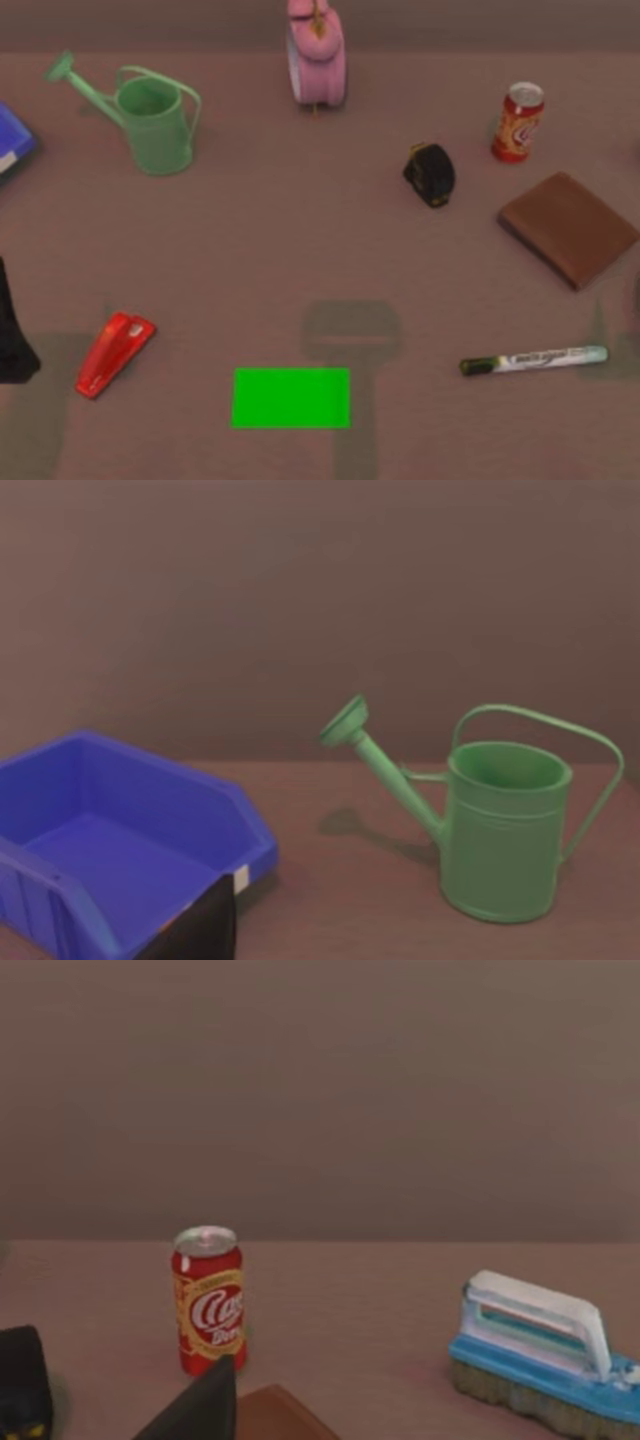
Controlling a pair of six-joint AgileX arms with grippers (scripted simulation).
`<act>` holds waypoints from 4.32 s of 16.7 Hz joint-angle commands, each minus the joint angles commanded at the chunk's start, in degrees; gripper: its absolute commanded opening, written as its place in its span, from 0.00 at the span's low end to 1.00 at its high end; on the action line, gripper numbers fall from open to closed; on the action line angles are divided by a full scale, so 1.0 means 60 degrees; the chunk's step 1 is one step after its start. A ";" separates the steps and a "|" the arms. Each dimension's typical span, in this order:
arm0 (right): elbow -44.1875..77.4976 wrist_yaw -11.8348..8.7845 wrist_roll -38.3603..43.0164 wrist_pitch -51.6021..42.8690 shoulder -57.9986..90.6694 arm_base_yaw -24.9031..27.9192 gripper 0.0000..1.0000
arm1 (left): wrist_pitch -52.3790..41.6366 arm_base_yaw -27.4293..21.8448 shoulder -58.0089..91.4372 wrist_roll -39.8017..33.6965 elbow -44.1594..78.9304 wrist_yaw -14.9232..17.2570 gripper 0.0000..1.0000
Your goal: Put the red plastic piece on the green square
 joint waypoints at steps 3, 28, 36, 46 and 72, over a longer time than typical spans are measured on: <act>0.0000 0.0000 0.0000 0.0000 0.0000 0.0000 1.00 | -0.0085 -0.0025 0.0105 0.0024 0.0103 0.0007 1.00; 0.0000 0.0000 0.0000 0.0000 0.0000 0.0000 1.00 | -0.9945 -0.2102 1.6388 0.2985 1.1373 -0.0027 1.00; 0.0000 0.0000 0.0000 0.0000 0.0000 0.0000 1.00 | -0.9590 -0.2079 1.6585 0.3011 1.1160 -0.0027 1.00; 0.0000 0.0000 0.0000 0.0000 0.0000 0.0000 1.00 | -0.6179 -0.2075 1.8177 0.3056 0.9362 -0.0019 1.00; 0.0000 0.0000 0.0000 0.0000 0.0000 0.0000 1.00 | -0.6209 -0.2076 1.8149 0.3066 0.9384 -0.0018 0.00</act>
